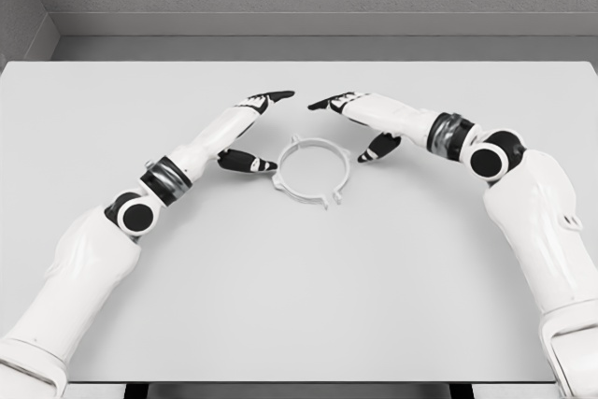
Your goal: Assemble PVC drainage pipe clamps
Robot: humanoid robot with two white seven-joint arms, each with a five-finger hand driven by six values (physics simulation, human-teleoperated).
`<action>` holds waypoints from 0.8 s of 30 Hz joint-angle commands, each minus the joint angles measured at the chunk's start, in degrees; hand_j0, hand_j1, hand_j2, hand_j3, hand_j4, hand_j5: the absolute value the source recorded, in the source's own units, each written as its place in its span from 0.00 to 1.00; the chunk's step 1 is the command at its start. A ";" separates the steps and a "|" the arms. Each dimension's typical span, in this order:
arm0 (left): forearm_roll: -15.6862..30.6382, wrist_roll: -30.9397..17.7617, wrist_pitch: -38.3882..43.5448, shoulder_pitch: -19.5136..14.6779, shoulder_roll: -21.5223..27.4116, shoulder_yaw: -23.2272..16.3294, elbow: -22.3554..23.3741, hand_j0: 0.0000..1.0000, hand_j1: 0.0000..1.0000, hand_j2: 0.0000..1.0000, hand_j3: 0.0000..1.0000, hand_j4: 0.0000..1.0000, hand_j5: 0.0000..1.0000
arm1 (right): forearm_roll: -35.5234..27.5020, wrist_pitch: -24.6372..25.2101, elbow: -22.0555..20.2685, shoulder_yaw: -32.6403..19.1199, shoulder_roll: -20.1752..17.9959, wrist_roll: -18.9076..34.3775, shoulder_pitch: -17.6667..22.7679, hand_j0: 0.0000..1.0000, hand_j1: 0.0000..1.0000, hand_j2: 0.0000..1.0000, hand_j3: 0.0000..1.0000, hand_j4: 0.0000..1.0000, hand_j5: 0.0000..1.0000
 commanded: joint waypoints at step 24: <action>0.62 0.03 0.02 -0.53 4.30 5.27 0.13 1.00 1.00 1.00 1.00 1.00 1.00 | -0.70 0.14 -4.00 -0.70 -3.23 0.02 0.97 1.00 1.00 1.00 1.00 1.00 1.00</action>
